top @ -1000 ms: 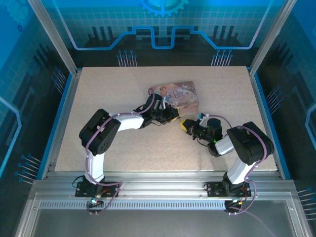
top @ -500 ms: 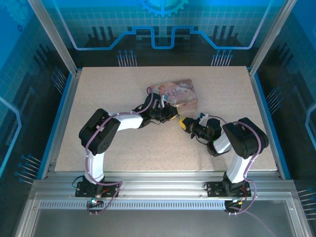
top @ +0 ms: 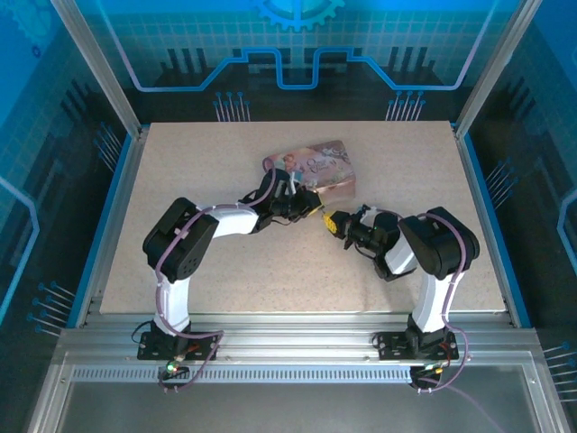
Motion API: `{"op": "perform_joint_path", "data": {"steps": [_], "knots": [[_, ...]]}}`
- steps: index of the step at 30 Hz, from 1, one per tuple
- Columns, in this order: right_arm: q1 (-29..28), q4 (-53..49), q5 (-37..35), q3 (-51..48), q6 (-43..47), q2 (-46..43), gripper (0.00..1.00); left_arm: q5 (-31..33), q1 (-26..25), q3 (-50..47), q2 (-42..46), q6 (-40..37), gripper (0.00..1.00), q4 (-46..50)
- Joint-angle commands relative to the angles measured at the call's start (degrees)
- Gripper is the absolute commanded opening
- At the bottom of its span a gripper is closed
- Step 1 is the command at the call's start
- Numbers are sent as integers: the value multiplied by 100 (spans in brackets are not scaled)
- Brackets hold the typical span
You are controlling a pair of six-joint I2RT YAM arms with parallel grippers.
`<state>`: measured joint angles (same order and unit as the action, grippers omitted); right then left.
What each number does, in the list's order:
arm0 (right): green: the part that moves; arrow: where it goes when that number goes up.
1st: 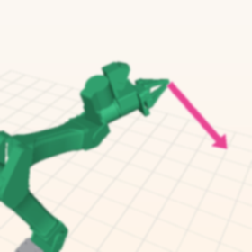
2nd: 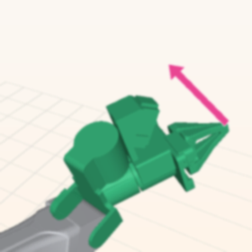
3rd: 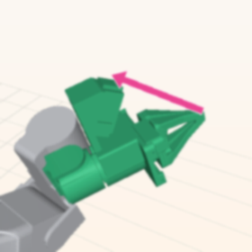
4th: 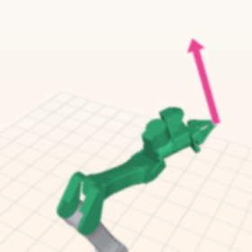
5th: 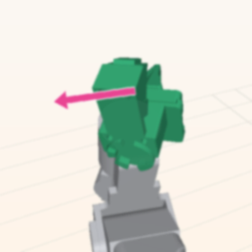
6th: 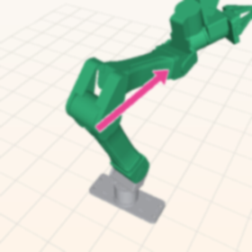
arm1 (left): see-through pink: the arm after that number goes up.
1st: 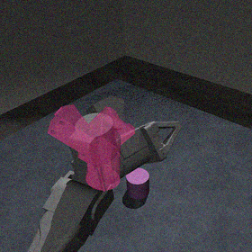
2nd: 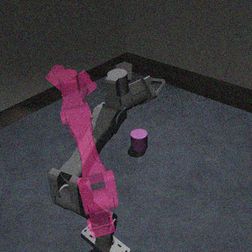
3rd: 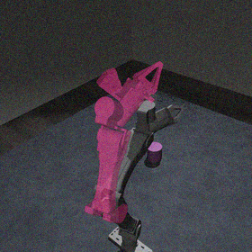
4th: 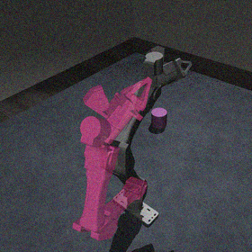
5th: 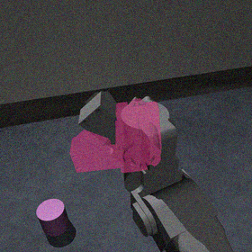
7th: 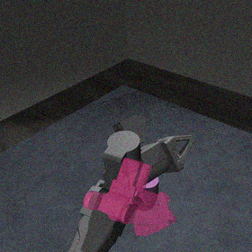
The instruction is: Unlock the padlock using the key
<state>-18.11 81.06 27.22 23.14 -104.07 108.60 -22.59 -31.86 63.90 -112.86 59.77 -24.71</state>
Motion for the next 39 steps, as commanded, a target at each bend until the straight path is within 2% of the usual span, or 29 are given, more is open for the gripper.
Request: {"op": "perform_joint_path", "data": {"steps": [1,14,23,29,39], "knots": [[-77,42,-127,355,-291,151,0,-888,-265,-25,220,184,7,-385],[-60,42,-43,488,-667,140,0,-922,-260,-97,211,228,6,-473],[298,42,348,537,-317,262,0,-949,-259,-141,201,329,6,-639],[276,18,621,736,-108,454,0,-981,-262,-107,195,359,6,-667],[247,-160,469,970,-246,483,0,-1184,-361,-71,135,290,4,-531]]}}
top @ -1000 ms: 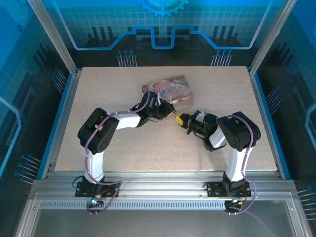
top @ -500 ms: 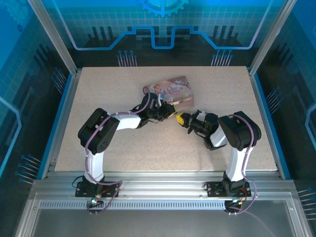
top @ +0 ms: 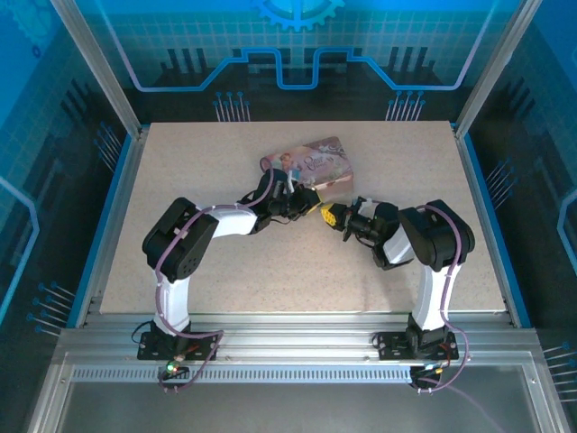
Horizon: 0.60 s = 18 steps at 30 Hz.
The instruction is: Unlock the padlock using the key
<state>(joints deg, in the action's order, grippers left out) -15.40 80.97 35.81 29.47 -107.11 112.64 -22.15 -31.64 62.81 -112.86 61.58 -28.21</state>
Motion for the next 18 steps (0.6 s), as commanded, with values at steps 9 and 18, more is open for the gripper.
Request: {"op": "perform_joint_path", "data": {"steps": [9,18], "knots": [[-86,-243,-476,522,-70,-23,0,-1387,-497,148,65,4,5,103],[-91,-908,-294,619,279,-311,0,-1407,-550,136,64,53,4,118]]}}
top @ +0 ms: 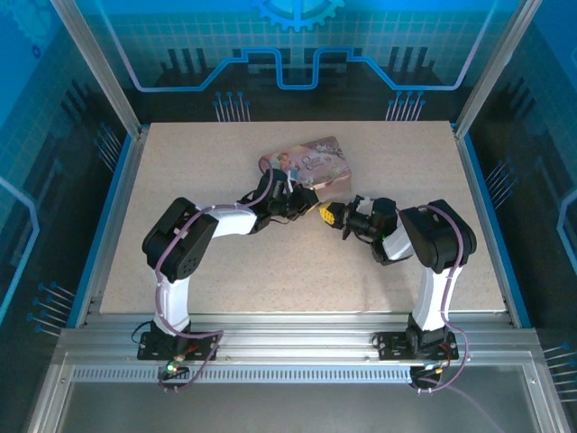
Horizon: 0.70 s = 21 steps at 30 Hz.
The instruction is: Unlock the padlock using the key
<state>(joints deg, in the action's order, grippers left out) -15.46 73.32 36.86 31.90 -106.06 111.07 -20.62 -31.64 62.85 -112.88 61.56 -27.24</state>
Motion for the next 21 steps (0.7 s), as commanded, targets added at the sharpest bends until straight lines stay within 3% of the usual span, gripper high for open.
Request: {"op": "perform_joint_path", "data": {"steps": [1,10,13,15,21], "knots": [[-57,-155,-358,326,218,-172,1,-1526,-538,139,86,-3,4,101],[300,-1284,192,-271,1232,-775,28,-1037,-291,220,366,-567,7,1226],[457,-1976,339,-371,1753,-1195,31,-870,-291,332,438,-791,8,1622],[516,-2692,419,-362,2216,-1559,31,-819,-286,383,453,-803,9,1728],[529,-6144,182,190,4408,-2799,31,-700,-315,537,504,-941,9,2078]]}}
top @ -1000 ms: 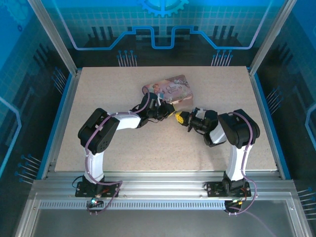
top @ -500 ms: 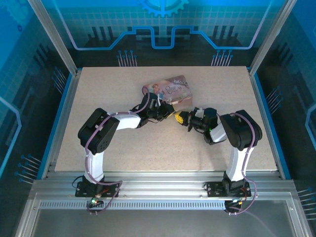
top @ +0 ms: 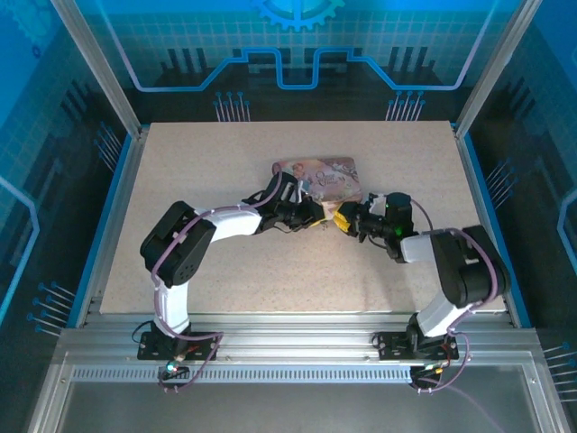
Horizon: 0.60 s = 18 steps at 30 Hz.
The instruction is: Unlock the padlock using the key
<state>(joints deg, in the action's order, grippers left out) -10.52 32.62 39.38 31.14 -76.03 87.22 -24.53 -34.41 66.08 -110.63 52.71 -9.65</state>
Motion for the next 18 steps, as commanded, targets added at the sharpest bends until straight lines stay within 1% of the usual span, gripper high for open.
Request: {"op": "perform_joint_path", "data": {"steps": [1,5,8,12,18], "knots": [[46,-2455,-171,332,1677,-571,31,-277,-38,241,287,-95,9,406],[16,-3600,-604,537,2579,-1004,31,-193,-82,280,325,-134,9,543],[-52,-4105,-947,610,3093,-1203,30,-227,-76,256,314,-41,9,469],[-333,-4533,-1482,716,3669,-1437,31,-218,-91,239,312,-10,9,468],[-898,-4672,-2279,723,4226,-1629,39,-225,-100,238,340,29,9,454]]}}
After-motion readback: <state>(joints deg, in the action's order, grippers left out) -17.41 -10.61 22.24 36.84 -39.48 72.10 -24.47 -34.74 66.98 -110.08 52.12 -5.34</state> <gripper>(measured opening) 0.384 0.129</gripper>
